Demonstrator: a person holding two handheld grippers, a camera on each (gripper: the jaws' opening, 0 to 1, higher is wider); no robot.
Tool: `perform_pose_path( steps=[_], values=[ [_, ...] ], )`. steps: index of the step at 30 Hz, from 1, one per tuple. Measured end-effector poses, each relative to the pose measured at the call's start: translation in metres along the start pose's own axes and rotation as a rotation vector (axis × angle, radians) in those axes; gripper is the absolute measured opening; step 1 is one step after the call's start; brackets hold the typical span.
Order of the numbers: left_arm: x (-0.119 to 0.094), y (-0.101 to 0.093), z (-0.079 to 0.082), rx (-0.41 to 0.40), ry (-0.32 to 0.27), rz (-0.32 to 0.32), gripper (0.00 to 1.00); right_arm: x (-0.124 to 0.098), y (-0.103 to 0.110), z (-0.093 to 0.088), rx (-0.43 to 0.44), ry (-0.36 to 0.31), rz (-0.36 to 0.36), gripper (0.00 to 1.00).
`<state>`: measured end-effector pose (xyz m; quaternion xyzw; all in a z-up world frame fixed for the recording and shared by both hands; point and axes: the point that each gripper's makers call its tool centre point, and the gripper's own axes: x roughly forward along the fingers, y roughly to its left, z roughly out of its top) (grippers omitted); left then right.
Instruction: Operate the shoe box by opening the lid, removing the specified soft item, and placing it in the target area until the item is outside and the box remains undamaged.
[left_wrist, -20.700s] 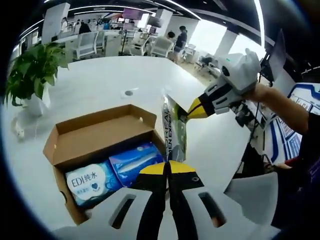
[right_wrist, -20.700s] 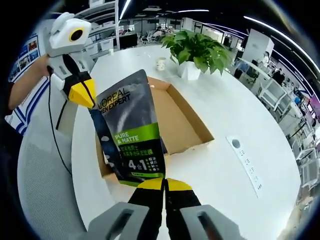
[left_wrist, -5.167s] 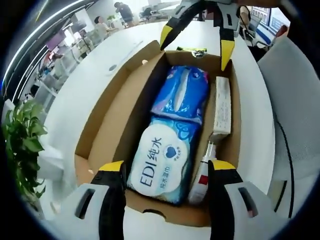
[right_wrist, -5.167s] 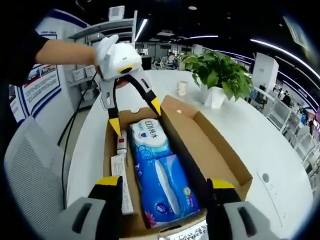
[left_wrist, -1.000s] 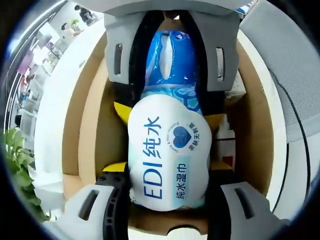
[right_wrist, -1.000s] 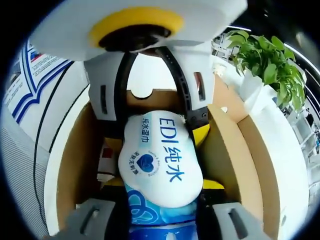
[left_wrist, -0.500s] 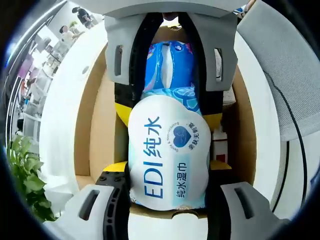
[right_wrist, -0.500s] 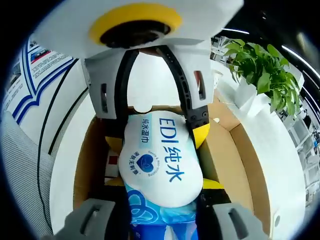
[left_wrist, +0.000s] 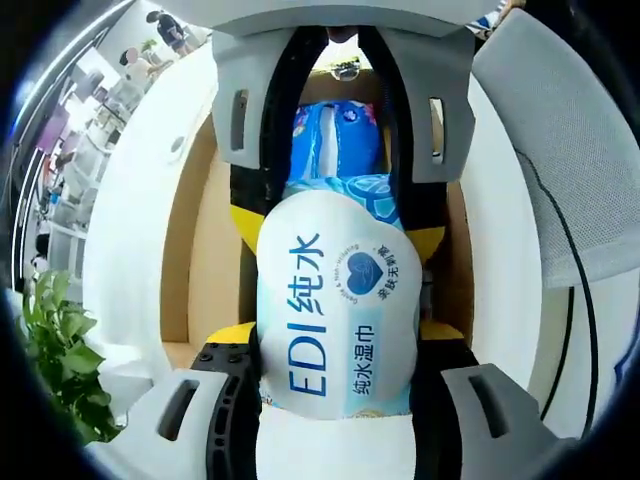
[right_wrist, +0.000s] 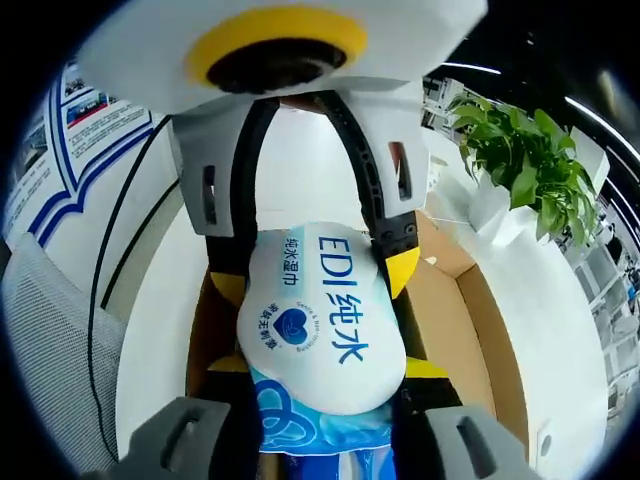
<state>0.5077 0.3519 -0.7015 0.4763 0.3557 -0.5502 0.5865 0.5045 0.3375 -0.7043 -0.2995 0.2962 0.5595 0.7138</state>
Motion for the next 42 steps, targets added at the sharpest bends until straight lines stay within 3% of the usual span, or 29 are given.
perform_pose_path(
  steps=[18,30,42],
  values=[
    [-0.022,-0.002,0.035,-0.02,-0.039,0.004,0.59,-0.04,0.002,-0.001,-0.014,-0.008,0.003,0.47],
    [-0.022,-0.007,0.067,-0.021,-0.057,-0.022,0.59,-0.067,0.004,-0.019,0.001,-0.01,0.01,0.47],
    [-0.017,-0.004,0.104,0.007,-0.06,-0.005,0.59,-0.091,-0.009,-0.042,-0.005,-0.009,-0.02,0.47]
  ],
)
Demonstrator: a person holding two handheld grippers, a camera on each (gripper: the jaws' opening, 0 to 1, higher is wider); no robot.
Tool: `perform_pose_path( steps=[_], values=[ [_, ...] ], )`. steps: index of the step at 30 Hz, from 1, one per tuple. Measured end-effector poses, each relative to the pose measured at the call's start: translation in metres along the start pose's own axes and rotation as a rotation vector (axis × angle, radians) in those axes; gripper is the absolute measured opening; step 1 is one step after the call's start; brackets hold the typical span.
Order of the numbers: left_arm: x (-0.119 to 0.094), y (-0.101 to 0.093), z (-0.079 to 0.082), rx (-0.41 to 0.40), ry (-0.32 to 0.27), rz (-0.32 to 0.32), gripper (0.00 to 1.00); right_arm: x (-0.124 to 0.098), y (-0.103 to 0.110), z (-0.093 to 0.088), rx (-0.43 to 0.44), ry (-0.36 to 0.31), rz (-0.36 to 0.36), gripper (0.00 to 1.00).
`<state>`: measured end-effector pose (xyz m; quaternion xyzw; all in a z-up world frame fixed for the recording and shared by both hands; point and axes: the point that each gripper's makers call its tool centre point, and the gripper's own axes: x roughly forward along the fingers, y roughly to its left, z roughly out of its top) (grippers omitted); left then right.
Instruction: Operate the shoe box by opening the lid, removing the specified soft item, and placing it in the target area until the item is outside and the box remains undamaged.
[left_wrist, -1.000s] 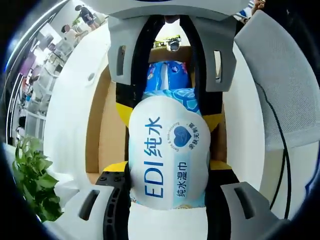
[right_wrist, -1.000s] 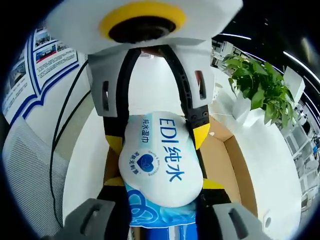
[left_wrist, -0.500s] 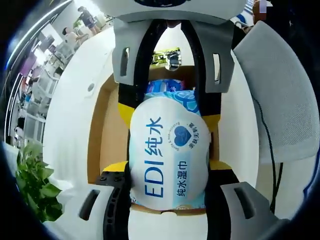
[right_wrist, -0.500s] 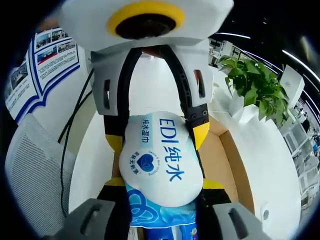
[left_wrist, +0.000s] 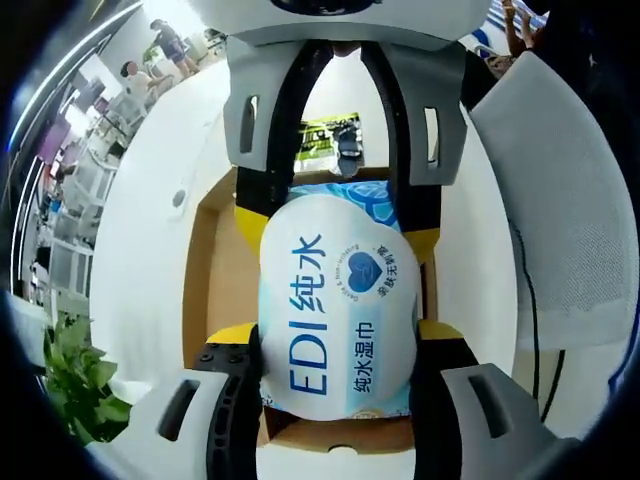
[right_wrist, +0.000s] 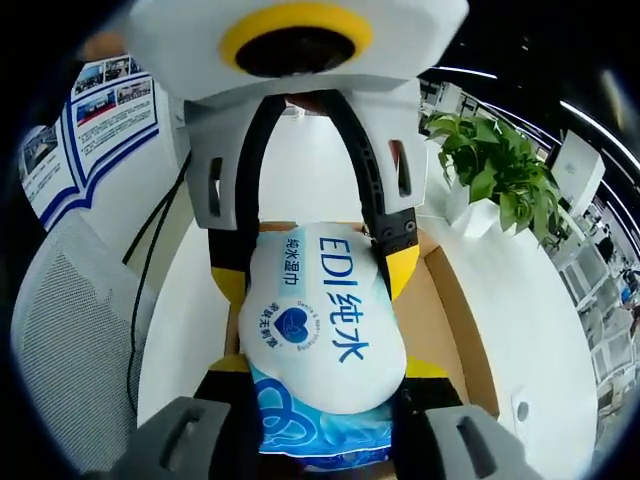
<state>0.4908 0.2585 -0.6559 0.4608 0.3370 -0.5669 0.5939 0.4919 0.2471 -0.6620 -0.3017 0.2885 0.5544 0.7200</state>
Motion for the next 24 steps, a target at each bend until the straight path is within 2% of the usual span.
perform_pose_path(
  steps=[13,24],
  values=[
    [0.012,0.002,0.035,0.021,-0.007,0.002,0.59,-0.025,-0.007,-0.028,-0.003,0.003,-0.023,0.47],
    [0.021,0.002,0.059,0.031,-0.024,-0.007,0.59,-0.041,-0.01,-0.047,0.004,0.007,-0.033,0.47]
  ],
)
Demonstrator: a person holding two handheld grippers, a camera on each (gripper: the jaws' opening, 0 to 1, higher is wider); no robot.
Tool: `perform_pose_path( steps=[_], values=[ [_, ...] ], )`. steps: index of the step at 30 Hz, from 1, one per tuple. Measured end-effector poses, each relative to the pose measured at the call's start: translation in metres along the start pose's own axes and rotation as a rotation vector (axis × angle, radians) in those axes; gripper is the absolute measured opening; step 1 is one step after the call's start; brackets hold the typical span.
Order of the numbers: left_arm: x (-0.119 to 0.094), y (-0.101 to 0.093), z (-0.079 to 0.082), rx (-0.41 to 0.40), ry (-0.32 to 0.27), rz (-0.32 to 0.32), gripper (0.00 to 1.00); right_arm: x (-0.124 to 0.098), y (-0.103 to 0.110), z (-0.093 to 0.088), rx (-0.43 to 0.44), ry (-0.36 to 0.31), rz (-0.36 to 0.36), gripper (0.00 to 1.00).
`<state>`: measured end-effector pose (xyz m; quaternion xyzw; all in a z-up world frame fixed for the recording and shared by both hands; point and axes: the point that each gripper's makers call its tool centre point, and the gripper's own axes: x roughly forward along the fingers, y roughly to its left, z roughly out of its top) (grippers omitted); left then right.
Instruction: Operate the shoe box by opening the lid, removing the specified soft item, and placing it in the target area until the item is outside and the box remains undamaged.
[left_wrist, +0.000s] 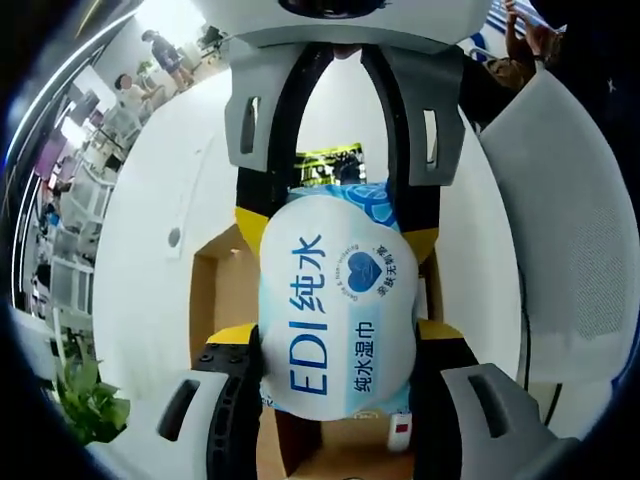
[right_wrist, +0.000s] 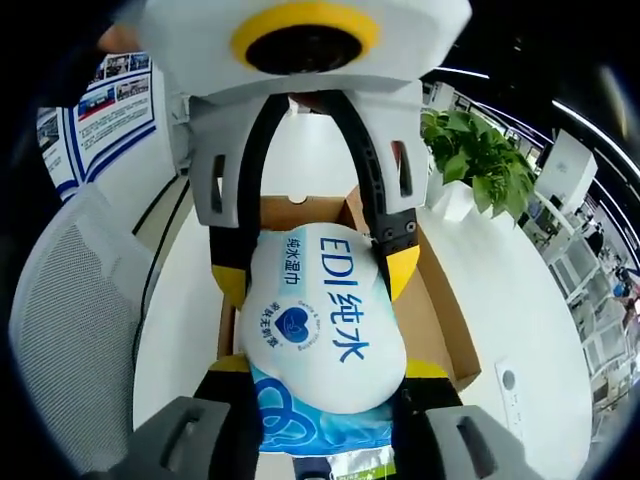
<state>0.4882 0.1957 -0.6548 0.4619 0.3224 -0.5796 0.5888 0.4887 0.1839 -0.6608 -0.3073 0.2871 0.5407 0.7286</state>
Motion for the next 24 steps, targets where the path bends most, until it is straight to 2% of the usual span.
perform_pose_path(
  steps=[24],
  values=[
    [0.014,0.002,0.034,0.015,-0.019,-0.014,0.59,-0.024,-0.007,-0.029,0.013,0.018,-0.01,0.48]
  ],
)
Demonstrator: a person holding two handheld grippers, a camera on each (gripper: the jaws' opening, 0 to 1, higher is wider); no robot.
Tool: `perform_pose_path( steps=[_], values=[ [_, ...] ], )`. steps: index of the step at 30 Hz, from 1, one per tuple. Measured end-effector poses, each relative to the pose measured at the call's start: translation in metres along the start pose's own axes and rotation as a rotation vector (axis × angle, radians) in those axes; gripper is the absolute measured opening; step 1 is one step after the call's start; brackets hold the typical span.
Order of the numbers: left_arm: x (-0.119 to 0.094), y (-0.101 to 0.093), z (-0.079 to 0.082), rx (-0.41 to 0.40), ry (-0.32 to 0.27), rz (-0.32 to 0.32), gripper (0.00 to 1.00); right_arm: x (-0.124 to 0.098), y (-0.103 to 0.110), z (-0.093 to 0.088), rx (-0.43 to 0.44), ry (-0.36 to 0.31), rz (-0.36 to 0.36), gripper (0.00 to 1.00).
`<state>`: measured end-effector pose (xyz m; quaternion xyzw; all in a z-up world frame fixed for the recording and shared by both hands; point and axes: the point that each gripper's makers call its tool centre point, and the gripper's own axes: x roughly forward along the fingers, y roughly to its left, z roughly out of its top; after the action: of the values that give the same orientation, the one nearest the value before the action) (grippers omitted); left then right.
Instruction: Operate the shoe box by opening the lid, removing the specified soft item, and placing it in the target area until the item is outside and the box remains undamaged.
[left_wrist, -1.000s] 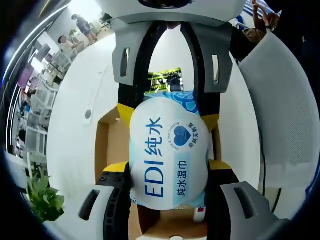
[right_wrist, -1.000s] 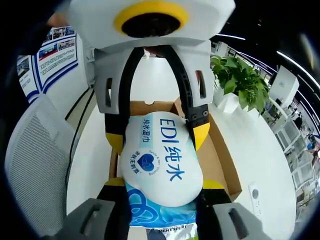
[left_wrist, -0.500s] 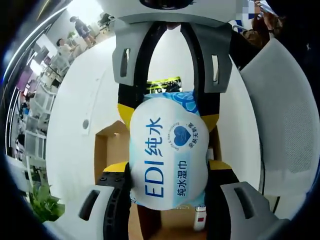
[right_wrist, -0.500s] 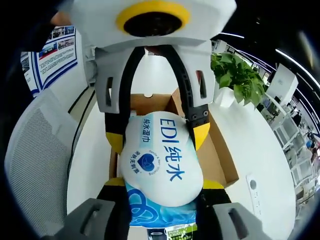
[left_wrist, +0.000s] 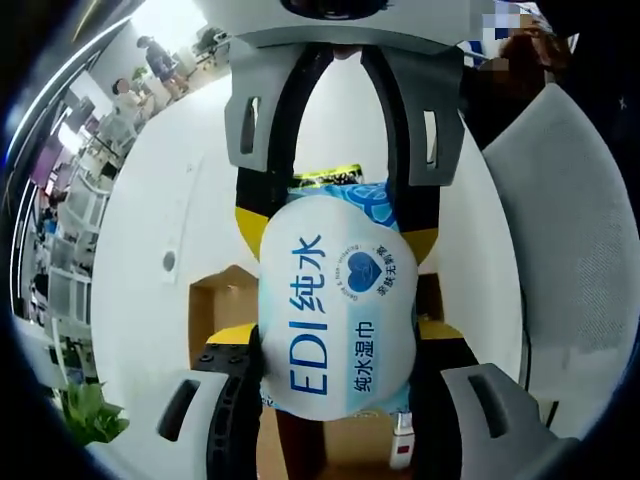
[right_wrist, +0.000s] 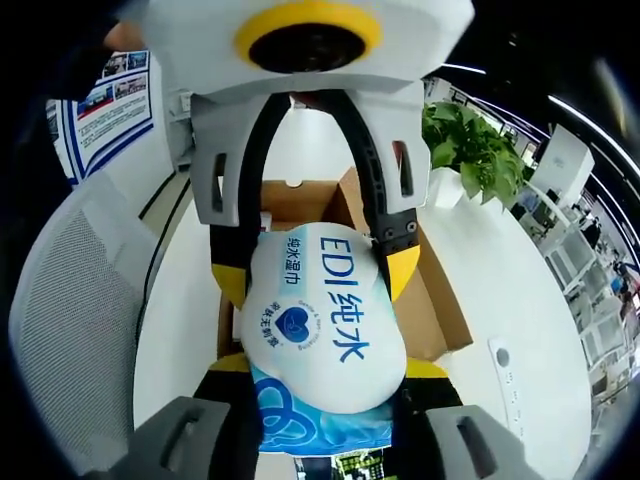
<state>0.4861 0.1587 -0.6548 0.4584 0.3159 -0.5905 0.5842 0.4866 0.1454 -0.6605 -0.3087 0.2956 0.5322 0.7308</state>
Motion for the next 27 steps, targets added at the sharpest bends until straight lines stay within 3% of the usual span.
perform_pose_path(
  steps=[27],
  values=[
    [0.015,0.002,0.029,0.017,-0.012,-0.013,0.59,-0.018,-0.006,-0.027,0.014,0.007,-0.009,0.48]
  ],
)
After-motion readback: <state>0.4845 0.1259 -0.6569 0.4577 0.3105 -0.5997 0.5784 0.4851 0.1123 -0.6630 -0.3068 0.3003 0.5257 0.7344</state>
